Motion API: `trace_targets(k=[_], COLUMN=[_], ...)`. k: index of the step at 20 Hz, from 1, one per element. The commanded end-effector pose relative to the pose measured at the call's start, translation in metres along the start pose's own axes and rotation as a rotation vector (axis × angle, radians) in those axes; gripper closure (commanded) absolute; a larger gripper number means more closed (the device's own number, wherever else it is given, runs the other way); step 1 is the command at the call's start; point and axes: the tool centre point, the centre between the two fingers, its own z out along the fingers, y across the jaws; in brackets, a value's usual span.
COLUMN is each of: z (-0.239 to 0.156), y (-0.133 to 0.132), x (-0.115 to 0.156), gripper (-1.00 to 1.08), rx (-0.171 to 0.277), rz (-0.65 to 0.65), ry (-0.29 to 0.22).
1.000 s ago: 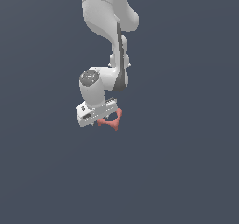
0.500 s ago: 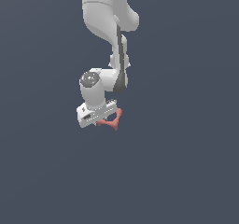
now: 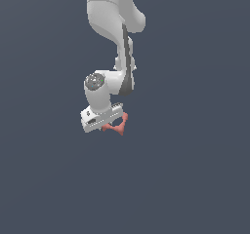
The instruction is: Pick up the object and move it to a goal position.
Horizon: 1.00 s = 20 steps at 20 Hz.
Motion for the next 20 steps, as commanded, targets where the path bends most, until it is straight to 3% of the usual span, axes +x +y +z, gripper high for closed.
trace_targets(k=[1,10,20], z=[-0.006,-0.052,-0.144], y=[-0.004,-0.036,-0.099], x=[0.001,0.009,0.024], gripper=[1.08,1.08,1.08], rx=[-0.001,-0.001,-0.003], rz=[-0.001,-0.001,-0.001], ry=[0.001,0.0,-0.001])
